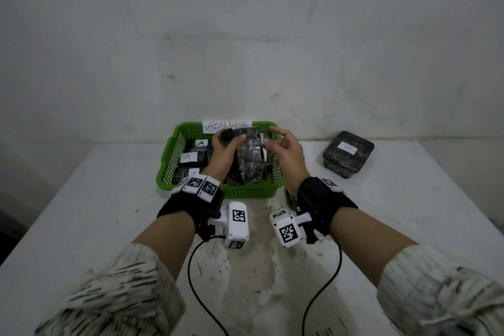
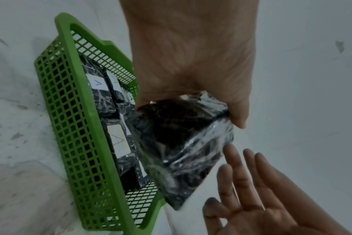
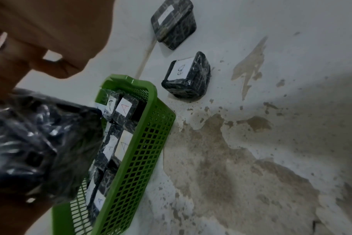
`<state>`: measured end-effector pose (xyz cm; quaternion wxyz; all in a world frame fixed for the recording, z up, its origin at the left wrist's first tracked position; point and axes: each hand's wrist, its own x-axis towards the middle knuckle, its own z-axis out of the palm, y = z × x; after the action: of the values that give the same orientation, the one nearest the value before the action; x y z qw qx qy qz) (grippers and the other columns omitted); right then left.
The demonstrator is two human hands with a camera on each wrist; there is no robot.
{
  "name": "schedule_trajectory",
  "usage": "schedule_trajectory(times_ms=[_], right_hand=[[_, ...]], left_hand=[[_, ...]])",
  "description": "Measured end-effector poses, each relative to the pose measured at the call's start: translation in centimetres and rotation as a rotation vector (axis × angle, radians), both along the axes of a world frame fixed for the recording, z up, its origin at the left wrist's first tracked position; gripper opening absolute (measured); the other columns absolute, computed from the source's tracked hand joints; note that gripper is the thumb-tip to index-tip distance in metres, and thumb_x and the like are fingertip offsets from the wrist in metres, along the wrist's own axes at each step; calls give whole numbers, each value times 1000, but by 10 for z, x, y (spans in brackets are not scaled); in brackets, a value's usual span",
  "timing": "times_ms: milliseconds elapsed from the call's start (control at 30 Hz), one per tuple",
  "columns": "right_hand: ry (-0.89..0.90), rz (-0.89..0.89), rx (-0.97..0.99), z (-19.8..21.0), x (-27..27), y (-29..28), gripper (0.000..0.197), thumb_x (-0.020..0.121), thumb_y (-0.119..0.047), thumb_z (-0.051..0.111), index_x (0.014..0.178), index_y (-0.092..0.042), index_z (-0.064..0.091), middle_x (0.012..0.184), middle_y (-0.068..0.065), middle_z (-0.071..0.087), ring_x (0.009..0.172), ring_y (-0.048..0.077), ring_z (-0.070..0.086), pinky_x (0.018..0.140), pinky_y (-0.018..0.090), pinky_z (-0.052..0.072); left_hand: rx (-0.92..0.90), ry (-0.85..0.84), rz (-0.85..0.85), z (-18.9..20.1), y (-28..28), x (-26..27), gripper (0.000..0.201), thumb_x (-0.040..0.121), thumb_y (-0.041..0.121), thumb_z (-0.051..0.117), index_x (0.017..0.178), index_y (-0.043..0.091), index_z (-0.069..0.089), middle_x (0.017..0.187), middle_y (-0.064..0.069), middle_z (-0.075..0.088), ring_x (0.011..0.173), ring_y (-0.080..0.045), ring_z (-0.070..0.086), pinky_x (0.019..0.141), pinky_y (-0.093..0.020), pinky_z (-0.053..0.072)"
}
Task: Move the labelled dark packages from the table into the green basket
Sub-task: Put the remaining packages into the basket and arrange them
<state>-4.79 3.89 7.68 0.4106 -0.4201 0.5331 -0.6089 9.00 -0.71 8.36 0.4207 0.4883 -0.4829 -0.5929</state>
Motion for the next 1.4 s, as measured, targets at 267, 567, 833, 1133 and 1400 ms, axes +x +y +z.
schedule_trajectory(times_ms=[267,567,833,1133,1400], right_hand=[[4,185,146,-2,19,-2,69,96,-57,33,154,-22,19,159,-5,23,145,13,24,114,29,23],[-23,58,143,-10,28,-7,65,100,-45,41,153,-17,19,156,1,30,143,17,29,118,41,25],[-79,48,117,0,20,-3,61,102,-35,42,154,-21,13,158,1,25,143,19,29,115,35,27],[-89,95,100,-4,25,2,67,102,-27,45,155,-27,5,155,1,32,138,16,37,117,41,29],[-164,146,148,-10,24,-2,69,101,-24,46,155,-27,3,150,1,39,130,15,44,109,35,36]], left_hand=[[-35,-16,-96,2,10,-16,67,95,40,46,151,24,12,147,2,30,139,-16,26,112,-34,23],[-81,-164,-82,5,13,-20,69,95,44,46,151,23,12,158,-9,7,145,-26,15,116,-45,19],[-17,-98,-217,1,21,-14,68,96,41,44,151,18,12,153,-1,27,141,-19,27,110,-34,23],[-45,-140,-177,0,21,-16,74,92,57,39,151,23,12,154,-2,29,142,-22,26,116,-41,20],[-74,-189,-206,-2,19,-10,65,98,43,39,152,18,11,154,-4,28,142,-22,27,114,-38,20]])
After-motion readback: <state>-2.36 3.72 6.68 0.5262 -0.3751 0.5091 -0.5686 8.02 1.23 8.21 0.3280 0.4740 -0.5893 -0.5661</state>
